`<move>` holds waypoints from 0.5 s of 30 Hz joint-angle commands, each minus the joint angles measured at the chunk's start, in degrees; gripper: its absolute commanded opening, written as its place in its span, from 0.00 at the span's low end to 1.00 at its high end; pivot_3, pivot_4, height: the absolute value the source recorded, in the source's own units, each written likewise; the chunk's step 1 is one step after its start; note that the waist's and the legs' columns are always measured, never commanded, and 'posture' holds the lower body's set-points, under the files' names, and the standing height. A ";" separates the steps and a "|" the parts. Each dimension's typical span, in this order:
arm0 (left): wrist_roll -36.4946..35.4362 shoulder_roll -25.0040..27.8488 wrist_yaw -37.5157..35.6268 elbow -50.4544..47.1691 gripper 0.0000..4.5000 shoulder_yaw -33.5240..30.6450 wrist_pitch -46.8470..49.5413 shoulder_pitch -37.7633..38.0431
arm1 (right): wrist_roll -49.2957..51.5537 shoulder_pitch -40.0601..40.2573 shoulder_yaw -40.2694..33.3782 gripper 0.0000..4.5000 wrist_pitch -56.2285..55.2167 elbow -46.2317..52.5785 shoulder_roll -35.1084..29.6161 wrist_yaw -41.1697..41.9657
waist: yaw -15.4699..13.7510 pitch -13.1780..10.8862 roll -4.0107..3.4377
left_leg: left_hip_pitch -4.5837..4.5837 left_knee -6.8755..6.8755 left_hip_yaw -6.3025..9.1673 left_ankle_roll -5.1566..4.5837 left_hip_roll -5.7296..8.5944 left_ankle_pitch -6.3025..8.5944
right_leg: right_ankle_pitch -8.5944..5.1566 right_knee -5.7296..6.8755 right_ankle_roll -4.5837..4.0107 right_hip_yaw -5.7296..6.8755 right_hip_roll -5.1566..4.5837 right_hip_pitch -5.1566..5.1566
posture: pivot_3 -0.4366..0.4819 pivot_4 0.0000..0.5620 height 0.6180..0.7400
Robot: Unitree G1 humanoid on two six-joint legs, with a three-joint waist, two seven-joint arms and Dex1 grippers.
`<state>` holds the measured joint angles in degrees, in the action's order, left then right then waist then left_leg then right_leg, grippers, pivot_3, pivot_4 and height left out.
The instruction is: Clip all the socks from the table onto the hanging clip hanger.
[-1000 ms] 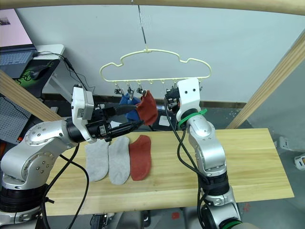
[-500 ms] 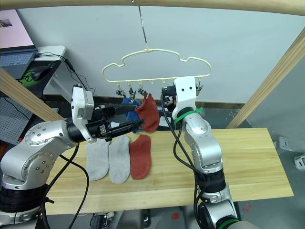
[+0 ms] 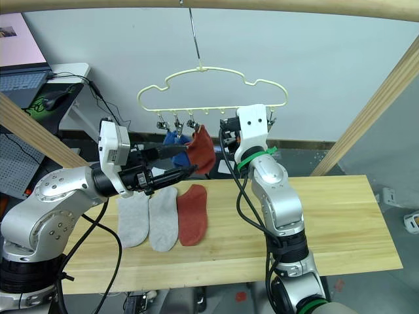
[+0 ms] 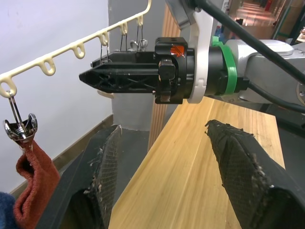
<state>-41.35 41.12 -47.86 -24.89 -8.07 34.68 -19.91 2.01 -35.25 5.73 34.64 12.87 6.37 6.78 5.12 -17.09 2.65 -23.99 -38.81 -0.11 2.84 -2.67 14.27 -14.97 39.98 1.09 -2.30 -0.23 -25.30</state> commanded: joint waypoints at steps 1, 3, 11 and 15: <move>-0.51 0.33 0.42 -2.44 0.68 -1.11 -0.26 0.35 | 0.86 -1.25 0.38 0.47 -1.91 1.10 0.46 -0.18 | 0.00 0.00 0.00 | 0.00 0.00 0.00 0.00 0.00 0.00 | 0.00 0.00 0.00 0.00 0.00 0.00 | 0.32 0.41 0.97; -0.56 0.28 0.51 -2.52 0.68 -1.09 -0.23 0.50 | 0.92 -1.29 0.48 0.47 -2.16 0.91 0.48 -0.10 | -0.01 0.00 0.00 | 0.00 0.00 0.01 0.00 0.00 0.00 | 0.00 0.00 0.00 -0.01 0.00 0.00 | 0.32 0.41 0.97; -0.93 0.27 0.83 -2.73 0.68 -1.19 -0.35 0.96 | 0.82 -1.27 0.80 0.34 -2.84 0.50 0.26 0.07 | -0.02 0.00 0.00 | 0.00 0.00 0.01 0.00 -0.01 0.00 | 0.00 0.00 0.00 -0.01 0.00 0.00 | 0.33 0.41 0.97; -1.19 0.23 0.87 -2.69 0.68 -1.34 -0.33 1.06 | 0.78 -1.30 0.80 0.06 -3.27 0.37 0.19 0.13 | -0.02 0.00 0.00 | 0.00 0.00 0.01 0.00 -0.01 0.00 | 0.00 0.00 0.00 -0.01 0.00 0.00 | 0.32 0.41 0.97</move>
<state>-41.59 41.11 -46.89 -25.15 -8.12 34.71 -18.84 2.32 -35.36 5.91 32.94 11.96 6.28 7.18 5.10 -17.09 2.65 -23.99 -38.81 -0.10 2.84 -2.67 14.28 -14.97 39.97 1.09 -2.31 -0.23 -25.30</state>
